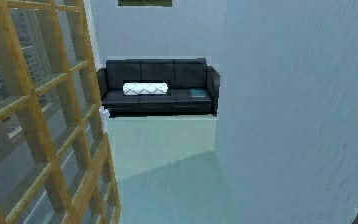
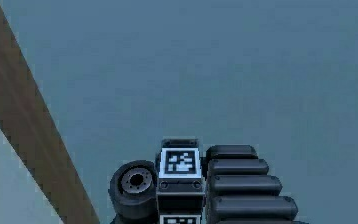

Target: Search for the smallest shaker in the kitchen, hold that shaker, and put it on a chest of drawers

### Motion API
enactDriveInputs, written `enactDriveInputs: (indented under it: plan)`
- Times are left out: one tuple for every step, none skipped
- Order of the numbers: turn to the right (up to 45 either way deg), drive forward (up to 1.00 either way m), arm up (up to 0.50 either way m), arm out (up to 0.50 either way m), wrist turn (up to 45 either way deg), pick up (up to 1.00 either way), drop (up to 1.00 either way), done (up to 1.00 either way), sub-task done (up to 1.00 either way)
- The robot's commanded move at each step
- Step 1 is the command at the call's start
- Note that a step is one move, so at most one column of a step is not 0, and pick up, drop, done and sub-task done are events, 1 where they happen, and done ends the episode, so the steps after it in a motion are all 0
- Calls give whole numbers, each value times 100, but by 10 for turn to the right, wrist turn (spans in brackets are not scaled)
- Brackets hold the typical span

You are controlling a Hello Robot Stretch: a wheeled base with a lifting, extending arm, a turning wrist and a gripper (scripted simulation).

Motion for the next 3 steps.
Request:
enactDriveInputs:
  plan:
    - [0,100,0,0,0,0,0,0,0]
    - [0,100,0,0,0,0,0,0,0]
    - [30,0,0,0,0,0,0,0,0]
